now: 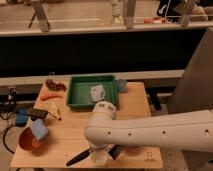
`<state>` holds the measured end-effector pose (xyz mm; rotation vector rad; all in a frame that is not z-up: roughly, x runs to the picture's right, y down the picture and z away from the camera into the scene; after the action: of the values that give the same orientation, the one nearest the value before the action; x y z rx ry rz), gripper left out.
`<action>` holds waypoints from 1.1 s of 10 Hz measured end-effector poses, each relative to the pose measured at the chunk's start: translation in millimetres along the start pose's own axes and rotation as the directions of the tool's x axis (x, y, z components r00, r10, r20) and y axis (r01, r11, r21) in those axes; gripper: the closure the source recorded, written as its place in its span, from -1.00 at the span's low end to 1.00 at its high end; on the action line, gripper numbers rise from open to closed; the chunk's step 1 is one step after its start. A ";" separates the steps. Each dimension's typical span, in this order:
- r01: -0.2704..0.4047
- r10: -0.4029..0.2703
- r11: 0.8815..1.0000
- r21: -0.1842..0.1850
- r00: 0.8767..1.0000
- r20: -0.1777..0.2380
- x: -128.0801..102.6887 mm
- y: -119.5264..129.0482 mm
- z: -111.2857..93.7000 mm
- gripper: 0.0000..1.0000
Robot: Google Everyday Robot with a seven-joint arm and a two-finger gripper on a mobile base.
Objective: Place brush in paper cup
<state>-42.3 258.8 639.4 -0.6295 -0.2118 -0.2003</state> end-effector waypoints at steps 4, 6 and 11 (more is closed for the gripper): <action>-0.015 0.014 1.000 -0.024 1.000 -0.017 7.1 6.5 8.4 1.00; -0.023 0.024 1.000 -0.019 1.000 0.007 10.8 8.9 12.7 1.00; -0.033 0.033 0.999 -0.025 0.999 0.011 12.5 6.4 16.2 1.00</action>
<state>-30.8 272.1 651.7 -0.6580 -0.2099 -0.1681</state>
